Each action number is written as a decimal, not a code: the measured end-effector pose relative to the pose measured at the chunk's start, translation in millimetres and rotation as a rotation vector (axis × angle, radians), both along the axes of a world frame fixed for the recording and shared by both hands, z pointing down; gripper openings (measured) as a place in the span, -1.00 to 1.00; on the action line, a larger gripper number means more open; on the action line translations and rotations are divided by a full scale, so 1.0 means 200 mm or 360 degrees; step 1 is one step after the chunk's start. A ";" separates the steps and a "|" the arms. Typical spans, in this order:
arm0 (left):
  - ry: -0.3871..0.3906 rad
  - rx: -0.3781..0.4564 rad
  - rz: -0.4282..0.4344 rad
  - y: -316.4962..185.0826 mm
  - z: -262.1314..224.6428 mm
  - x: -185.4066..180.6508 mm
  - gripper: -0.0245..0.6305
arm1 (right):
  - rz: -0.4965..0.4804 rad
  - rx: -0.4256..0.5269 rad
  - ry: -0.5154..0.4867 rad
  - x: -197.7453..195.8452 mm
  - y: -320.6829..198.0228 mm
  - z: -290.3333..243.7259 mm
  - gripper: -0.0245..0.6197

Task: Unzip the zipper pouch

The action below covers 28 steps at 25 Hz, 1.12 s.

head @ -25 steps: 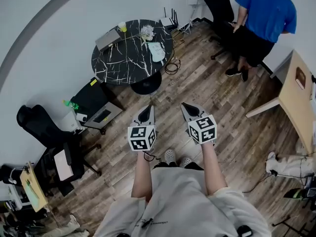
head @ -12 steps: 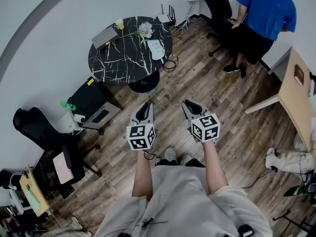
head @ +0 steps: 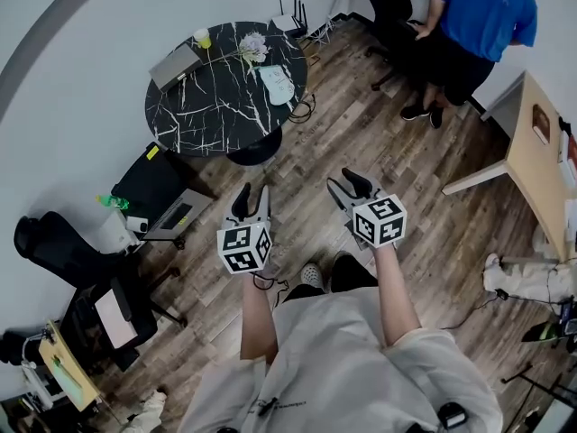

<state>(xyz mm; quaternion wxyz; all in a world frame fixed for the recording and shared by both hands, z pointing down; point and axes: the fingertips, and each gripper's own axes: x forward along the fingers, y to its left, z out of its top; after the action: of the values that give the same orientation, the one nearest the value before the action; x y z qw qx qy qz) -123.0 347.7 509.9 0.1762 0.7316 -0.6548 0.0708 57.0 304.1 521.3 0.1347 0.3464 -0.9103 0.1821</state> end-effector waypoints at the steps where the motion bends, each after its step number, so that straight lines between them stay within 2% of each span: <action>1: 0.0001 -0.0005 -0.0005 -0.03 0.01 -0.02 -0.44 | -0.0001 0.0000 0.0005 -0.01 -0.03 0.01 -0.33; 6: 0.0009 -0.0022 -0.0047 -0.20 0.07 -0.13 -0.44 | -0.0008 0.0000 0.0015 -0.08 -0.25 0.06 -0.31; 11: 0.0002 -0.0064 -0.0105 -0.49 0.16 -0.26 -0.42 | -0.0041 -0.0038 0.0010 -0.16 -0.59 0.15 -0.28; 15: 0.0020 -0.0109 -0.0150 -0.85 0.20 -0.31 -0.41 | -0.0075 -0.0091 -0.0007 -0.21 -0.98 0.21 -0.27; 23: 0.0028 -0.0227 -0.0164 -1.73 0.25 -0.36 -0.40 | -0.0178 -0.0205 -0.0018 -0.35 -1.85 0.28 -0.26; 28: -0.0009 -0.0309 -0.0093 -2.14 0.28 -0.35 -0.40 | -0.0220 -0.0260 -0.0063 -0.41 -2.24 0.28 -0.26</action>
<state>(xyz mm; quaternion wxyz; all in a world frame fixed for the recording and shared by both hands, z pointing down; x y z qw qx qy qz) -192.4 -79.8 566.7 0.2464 0.6915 -0.6664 0.1307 -24.9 -144.4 577.9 0.1567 0.2669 -0.9166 0.2529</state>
